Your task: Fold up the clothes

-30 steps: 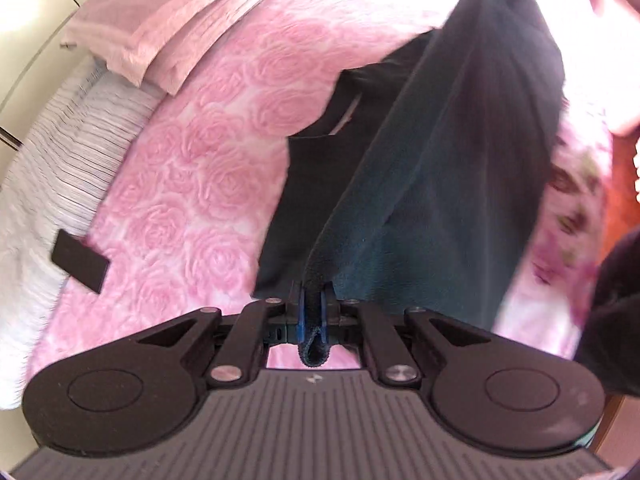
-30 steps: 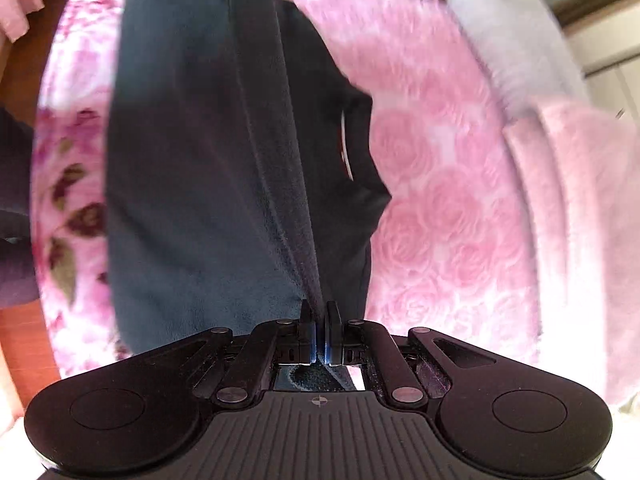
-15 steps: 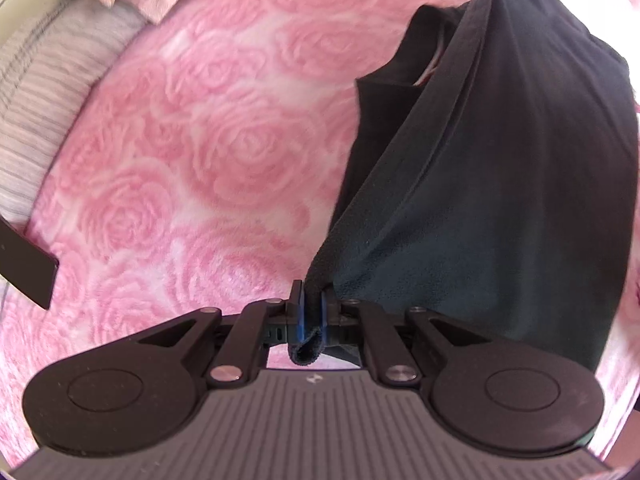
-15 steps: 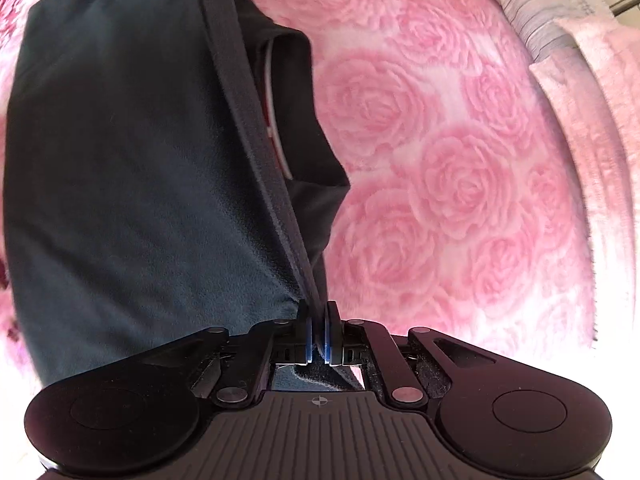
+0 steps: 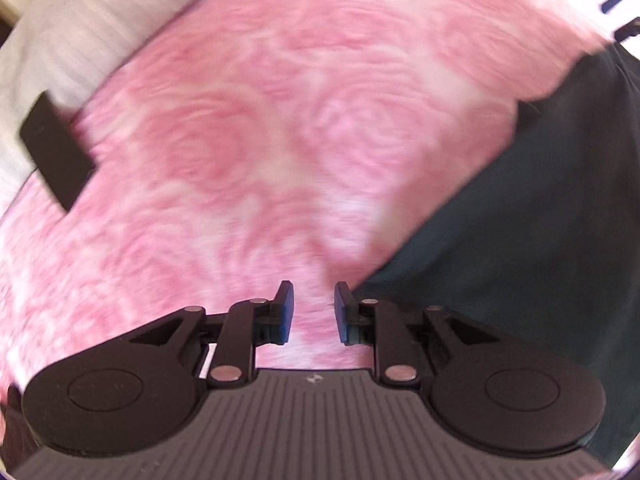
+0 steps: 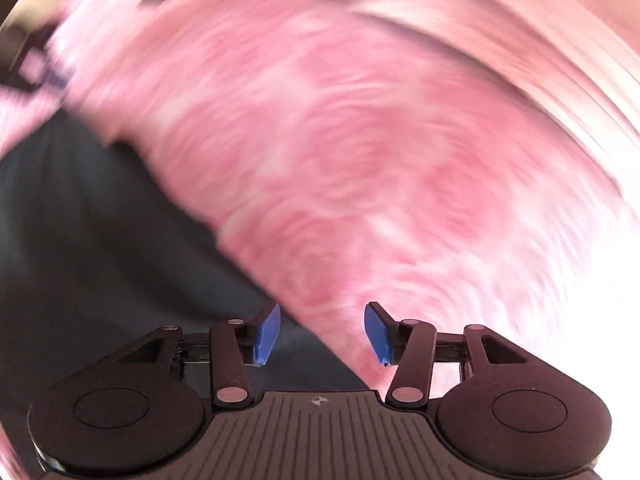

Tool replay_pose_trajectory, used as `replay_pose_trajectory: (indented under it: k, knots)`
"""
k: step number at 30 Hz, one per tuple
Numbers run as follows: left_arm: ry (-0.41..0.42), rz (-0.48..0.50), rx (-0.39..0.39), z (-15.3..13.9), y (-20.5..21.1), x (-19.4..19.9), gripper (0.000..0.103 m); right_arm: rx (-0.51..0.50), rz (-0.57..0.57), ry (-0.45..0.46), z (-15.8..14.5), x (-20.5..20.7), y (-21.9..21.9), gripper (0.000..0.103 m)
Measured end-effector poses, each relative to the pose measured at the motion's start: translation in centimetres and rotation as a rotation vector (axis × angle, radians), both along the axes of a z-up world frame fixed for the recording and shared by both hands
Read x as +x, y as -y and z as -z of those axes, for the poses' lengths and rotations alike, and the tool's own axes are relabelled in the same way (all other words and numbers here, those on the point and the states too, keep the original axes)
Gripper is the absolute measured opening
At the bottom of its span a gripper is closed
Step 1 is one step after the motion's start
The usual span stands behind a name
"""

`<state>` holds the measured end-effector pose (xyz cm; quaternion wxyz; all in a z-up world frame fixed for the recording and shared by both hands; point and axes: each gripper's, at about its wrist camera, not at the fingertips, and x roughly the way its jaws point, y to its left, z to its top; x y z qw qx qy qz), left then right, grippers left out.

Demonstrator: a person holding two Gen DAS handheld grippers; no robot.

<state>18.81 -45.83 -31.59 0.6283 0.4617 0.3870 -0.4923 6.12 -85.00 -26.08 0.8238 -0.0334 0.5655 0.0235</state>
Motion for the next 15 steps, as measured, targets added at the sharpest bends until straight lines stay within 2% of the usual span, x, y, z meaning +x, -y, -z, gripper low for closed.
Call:
replay_pose_trajectory:
  k: [3,7,8,10,12,13,15]
  knots:
    - [0.008,-0.028,-0.042,-1.8,-0.4,-0.2,0.019,0.025,0.166,0.056,-1.8,-2.4,1.4,0.051]
    - [-0.081,0.031,-0.062,-2.1,-0.6,-4.4,0.018,0.158,0.375,0.098,-2.3,-7.3,1.6,0.05]
    - [-0.105,0.046,-0.067,-2.1,-0.7,-5.4,0.019,0.202,0.397,0.097,-2.1,-8.4,1.0,0.05]
    - [-0.139,0.095,-0.034,-0.6,-0.6,-7.7,0.019,0.288,0.44,0.094,-1.6,-10.5,0.0,0.05]
    - [-0.162,0.136,0.002,1.3,-0.5,-9.6,0.02,0.332,0.399,0.061,-0.2,-11.5,-1.2,0.05]
    - [-0.16,0.143,0.021,2.3,-0.4,-9.9,0.02,0.343,0.373,0.039,0.6,-11.8,-1.8,0.05]
    - [-0.159,0.149,0.038,3.8,-0.4,-9.9,0.023,0.293,0.34,0.007,1.7,-12.6,-1.7,0.05]
